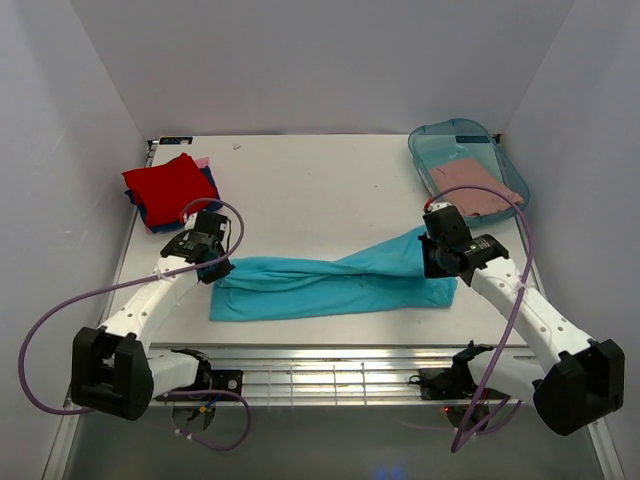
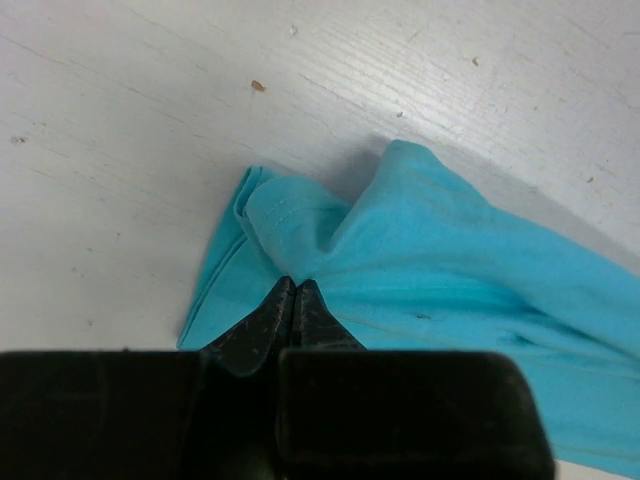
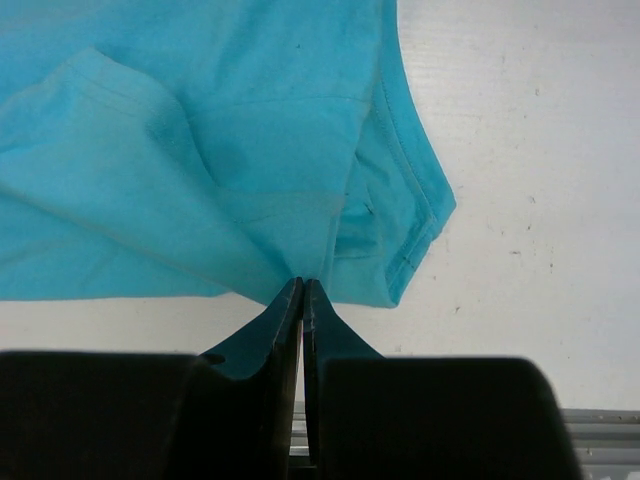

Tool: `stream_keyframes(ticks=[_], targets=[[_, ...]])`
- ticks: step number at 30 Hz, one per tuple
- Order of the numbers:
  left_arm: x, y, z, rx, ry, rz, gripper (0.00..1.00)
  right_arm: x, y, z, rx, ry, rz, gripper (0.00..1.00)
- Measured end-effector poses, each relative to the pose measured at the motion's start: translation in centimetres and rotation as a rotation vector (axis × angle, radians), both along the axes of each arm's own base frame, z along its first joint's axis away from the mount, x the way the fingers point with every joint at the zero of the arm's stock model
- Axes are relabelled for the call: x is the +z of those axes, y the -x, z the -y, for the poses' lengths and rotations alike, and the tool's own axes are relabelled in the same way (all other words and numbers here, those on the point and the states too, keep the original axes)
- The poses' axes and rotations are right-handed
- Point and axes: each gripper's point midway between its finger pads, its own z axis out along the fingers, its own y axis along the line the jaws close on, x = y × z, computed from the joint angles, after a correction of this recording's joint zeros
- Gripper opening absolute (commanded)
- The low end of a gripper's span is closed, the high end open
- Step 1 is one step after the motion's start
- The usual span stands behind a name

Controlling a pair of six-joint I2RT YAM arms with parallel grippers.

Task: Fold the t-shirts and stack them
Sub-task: Fold the other side of the tshirt into a rectangle

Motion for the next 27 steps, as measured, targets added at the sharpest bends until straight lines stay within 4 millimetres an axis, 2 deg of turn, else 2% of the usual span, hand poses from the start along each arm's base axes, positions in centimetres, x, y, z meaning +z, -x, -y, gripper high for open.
stream_keyframes(ticks=[6, 9, 12, 16, 18, 21, 23, 25, 27], targets=[[1.4, -1.0, -0.4, 0.013, -0.022, 0.038, 0.21, -0.5, 0.6, 0.8, -0.026, 0.047, -0.062, 0.08], [0.5, -1.1, -0.4, 0.003, -0.036, 0.000, 0.25, -0.7, 0.2, 0.9, -0.032, 0.071, -0.075, 0.08], [-0.8, -1.3, -0.4, -0.010, -0.057, -0.055, 0.30, -0.8, -1.4, 0.6, -0.038, 0.100, -0.090, 0.08], [-0.6, -3.3, -0.2, -0.021, -0.085, -0.063, 0.32, 0.1, -5.5, -0.8, -0.036, 0.119, -0.068, 0.08], [0.3, -4.8, -0.1, -0.025, -0.097, -0.039, 0.33, 1.4, -8.6, -2.0, -0.028, 0.122, -0.034, 0.08], [2.0, -7.8, 0.2, -0.029, -0.109, 0.016, 0.33, 4.2, -14.4, -4.2, -0.023, 0.101, 0.071, 0.08], [2.7, -9.7, 0.4, -0.033, -0.119, 0.051, 0.34, 5.9, -17.2, -5.3, -0.016, 0.087, 0.127, 0.08], [2.8, -11.0, 0.6, -0.040, -0.128, 0.062, 0.38, 7.4, -19.4, -6.1, -0.010, 0.075, 0.176, 0.08], [2.1, -11.9, 0.8, -0.052, -0.135, 0.040, 0.44, 8.1, -20.6, -6.6, -0.007, 0.068, 0.200, 0.08]])
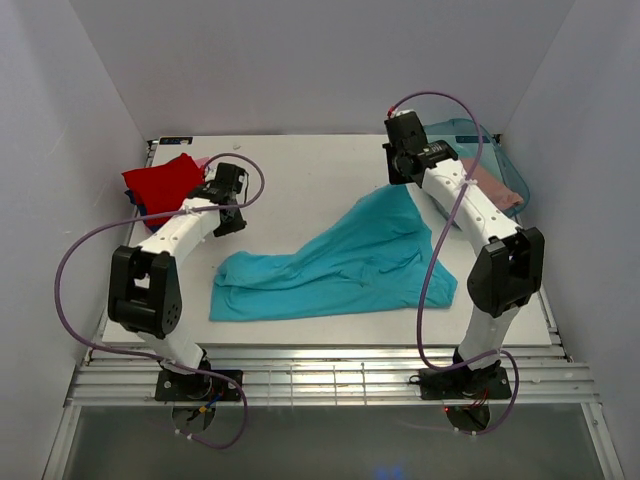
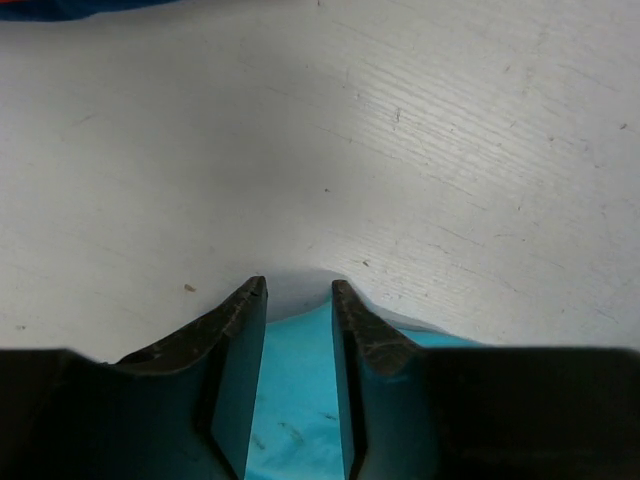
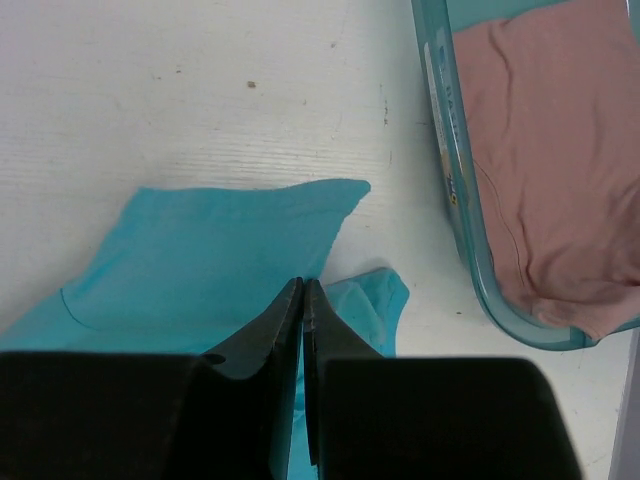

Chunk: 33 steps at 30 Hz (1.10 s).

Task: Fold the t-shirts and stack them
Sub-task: Fold the other side of the tshirt into a rectangle

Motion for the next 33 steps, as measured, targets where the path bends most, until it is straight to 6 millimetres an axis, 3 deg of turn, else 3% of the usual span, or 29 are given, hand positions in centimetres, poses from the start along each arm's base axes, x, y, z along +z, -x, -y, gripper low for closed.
stream_keyframes(ticks=[3, 6, 11, 15, 21, 33], targets=[[-2.5, -0.1, 0.5, -0.010, 0.005, -0.086, 0.50, -0.2, -0.4, -0.1, 0.006, 0.008, -0.002, 0.08], [-4.6, 1.7, 0.9, -0.013, 0.026, -0.182, 0.54, -1.2, -0.1, 0.0, 0.011, 0.020, -0.027, 0.08], [-5.4, 4.4, 1.1, -0.009, 0.060, -0.250, 0.55, -4.2, 1.3, 0.7, 0.015, 0.054, -0.097, 0.08], [-5.8, 5.3, 1.1, -0.005, 0.064, -0.270, 0.55, -4.7, 1.7, 0.8, 0.017, 0.060, -0.114, 0.08], [-5.9, 4.7, 1.0, -0.009, 0.060, -0.249, 0.55, -4.8, 1.5, 0.4, 0.027, 0.044, -0.110, 0.08], [-6.3, 3.5, 0.9, -0.010, 0.042, -0.224, 0.56, -6.9, 2.7, 0.8, 0.041, 0.064, -0.164, 0.08]])
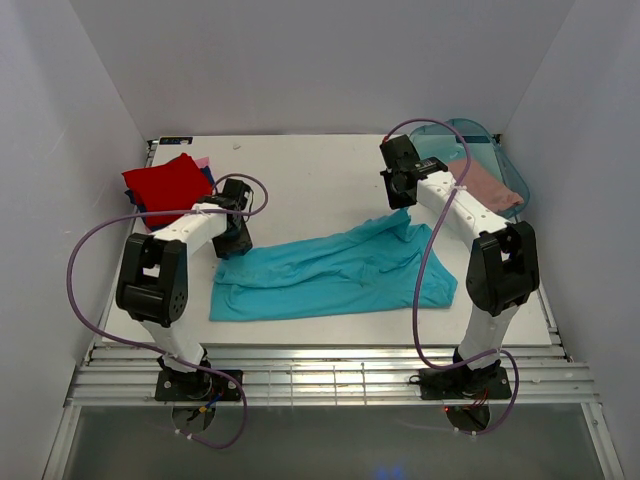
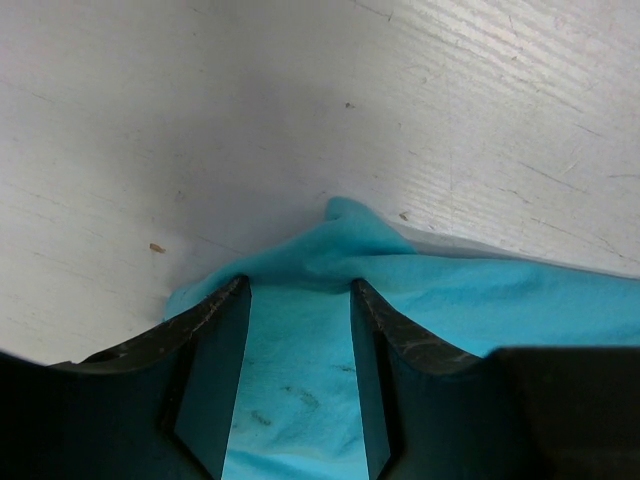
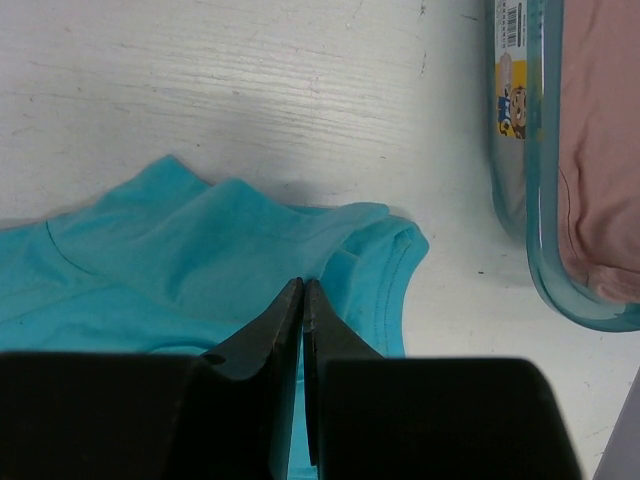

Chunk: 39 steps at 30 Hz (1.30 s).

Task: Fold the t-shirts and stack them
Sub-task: Fold the other side of the tshirt into a rectangle

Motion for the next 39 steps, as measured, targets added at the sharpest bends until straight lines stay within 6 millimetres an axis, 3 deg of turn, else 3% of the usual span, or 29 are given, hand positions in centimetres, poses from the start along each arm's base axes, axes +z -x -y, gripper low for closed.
stream_keyframes(ticks=[6, 9, 10, 13, 23, 27, 32, 34, 36, 39], targets=[[-0.7, -0.3, -0.4, 0.005, -0.027, 0.001, 0.50, 0.0, 0.0, 0.1, 0.009, 0.007, -0.001, 0.08], [-1.7, -0.2, -0.8, 0.005, -0.050, -0.013, 0.36, 0.0, 0.0, 0.1, 0.009, 0.007, -0.001, 0.08], [-1.9, -0.2, -0.8, 0.006, -0.055, -0.018, 0.24, 0.0, 0.1, 0.1, 0.009, 0.007, -0.001, 0.08], [-2.1, -0.7, -0.9, -0.001, -0.066, -0.004, 0.00, 0.1, 0.2, 0.1, 0.010, 0.007, 0.000, 0.08], [-1.0, -2.8, -1.1, -0.009, -0.103, 0.039, 0.00, 0.4, 0.4, 0.4, 0.011, 0.015, 0.005, 0.08], [1.6, -3.8, -1.3, -0.001, -0.107, 0.124, 0.00, 1.6, 0.8, 0.6, 0.013, 0.012, 0.019, 0.08], [7.0, -4.7, -1.3, 0.003, -0.078, 0.307, 0.00, 5.0, 1.8, 1.1, 0.018, -0.016, 0.090, 0.08], [8.1, -4.6, -1.4, -0.001, -0.071, 0.347, 0.00, 6.2, 2.6, 1.4, 0.019, -0.027, 0.115, 0.08], [7.8, -4.2, -1.4, -0.006, -0.071, 0.344, 0.00, 6.6, 3.4, 1.8, 0.019, -0.031, 0.123, 0.08], [5.4, -2.6, -1.5, -0.020, -0.065, 0.278, 0.00, 6.4, 4.7, 2.3, 0.016, -0.025, 0.091, 0.08]])
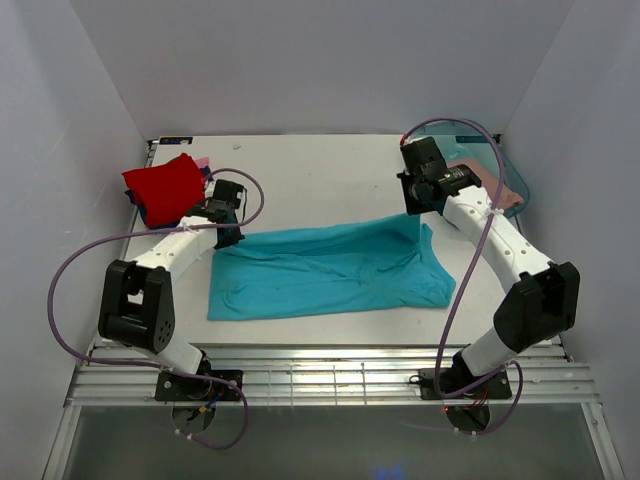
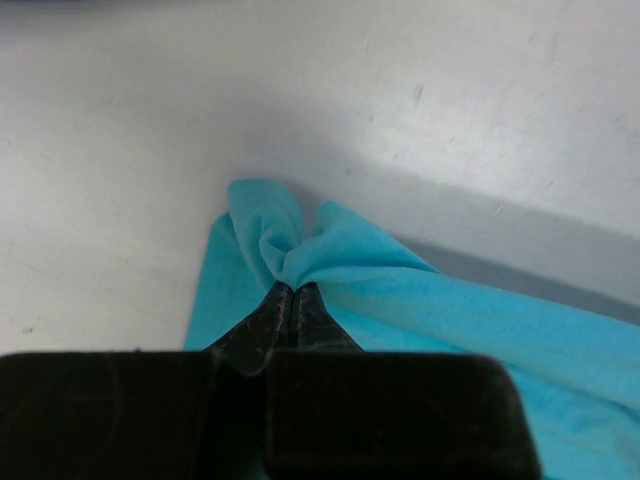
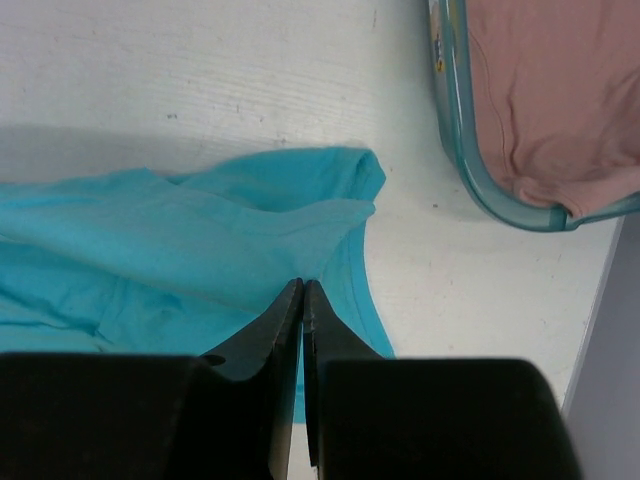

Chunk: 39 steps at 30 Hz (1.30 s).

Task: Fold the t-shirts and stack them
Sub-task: Fold the other side of the tshirt into a rectangle

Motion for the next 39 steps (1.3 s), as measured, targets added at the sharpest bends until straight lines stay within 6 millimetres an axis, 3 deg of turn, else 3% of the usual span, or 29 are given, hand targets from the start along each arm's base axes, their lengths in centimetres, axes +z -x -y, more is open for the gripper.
stream_keyframes(ticks=[5, 16, 26, 28, 29, 33, 36, 39], targets=[[-2.8, 3.4, -0.1, -0.016, 0.012, -0.118, 0.00, -1.6, 2.6, 0.7, -0.022, 0.009, -0.110, 0.08], [-0.4, 5.1, 0.5, -0.006, 0.072, -0.092, 0.00, -6.4, 10.2, 3.0, -0.090, 0.062, -0.396, 0.08], [-0.8, 8.4, 0.8, -0.006, 0.115, -0.150, 0.00, -5.5, 13.3, 4.5, -0.137, 0.093, -0.442, 0.08], [-1.4, 9.4, 0.9, -0.009, 0.118, -0.186, 0.08, -5.7, 13.9, 4.7, -0.143, 0.100, -0.456, 0.08], [-1.6, 9.7, 1.0, -0.012, 0.119, -0.201, 0.20, -6.0, 14.3, 4.9, -0.147, 0.105, -0.468, 0.08], [-2.3, 10.9, 1.5, -0.026, 0.110, -0.265, 0.51, -7.7, 16.4, 5.9, -0.166, 0.152, -0.547, 0.36], [-1.9, 11.3, 1.8, -0.028, 0.100, -0.286, 0.55, -7.9, 17.0, 6.5, -0.184, 0.183, -0.569, 0.45], [-0.1, 10.5, 2.2, -0.031, 0.099, -0.255, 0.55, -7.1, 16.2, 6.4, -0.190, 0.183, -0.535, 0.46]])
